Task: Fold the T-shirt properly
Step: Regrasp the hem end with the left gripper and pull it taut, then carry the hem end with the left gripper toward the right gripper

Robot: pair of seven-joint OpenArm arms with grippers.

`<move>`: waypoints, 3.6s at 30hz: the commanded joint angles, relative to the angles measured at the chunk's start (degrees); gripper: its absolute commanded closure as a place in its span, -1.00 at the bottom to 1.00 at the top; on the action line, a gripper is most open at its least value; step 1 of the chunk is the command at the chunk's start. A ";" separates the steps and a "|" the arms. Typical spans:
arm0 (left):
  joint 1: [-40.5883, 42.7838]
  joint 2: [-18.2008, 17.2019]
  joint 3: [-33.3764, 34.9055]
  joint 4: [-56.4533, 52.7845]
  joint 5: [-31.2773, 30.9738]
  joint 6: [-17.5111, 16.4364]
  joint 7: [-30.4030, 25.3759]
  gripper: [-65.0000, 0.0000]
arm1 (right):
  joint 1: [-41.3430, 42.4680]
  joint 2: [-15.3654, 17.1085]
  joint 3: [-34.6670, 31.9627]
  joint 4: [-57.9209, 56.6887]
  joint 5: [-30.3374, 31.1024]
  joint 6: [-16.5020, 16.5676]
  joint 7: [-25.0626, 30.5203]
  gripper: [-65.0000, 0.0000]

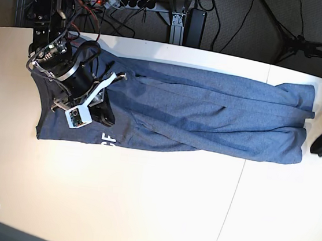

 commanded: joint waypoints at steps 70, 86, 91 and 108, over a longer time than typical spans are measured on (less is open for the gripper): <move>-8.98 9.51 5.81 -15.63 -7.21 4.74 3.87 0.17 | 3.04 0.07 0.22 -5.22 3.52 1.11 0.79 1.00; -10.43 9.62 7.93 -15.63 2.58 4.74 -10.25 1.00 | 3.04 0.07 0.22 -5.22 3.52 1.11 0.57 1.00; -10.40 9.29 7.93 -13.94 8.22 4.74 -12.68 1.00 | 3.06 0.07 0.22 -5.22 3.52 1.11 0.61 1.00; -10.40 6.93 7.91 0.39 20.37 9.92 -12.63 1.00 | 6.32 0.07 0.22 -2.82 10.19 1.53 0.11 1.00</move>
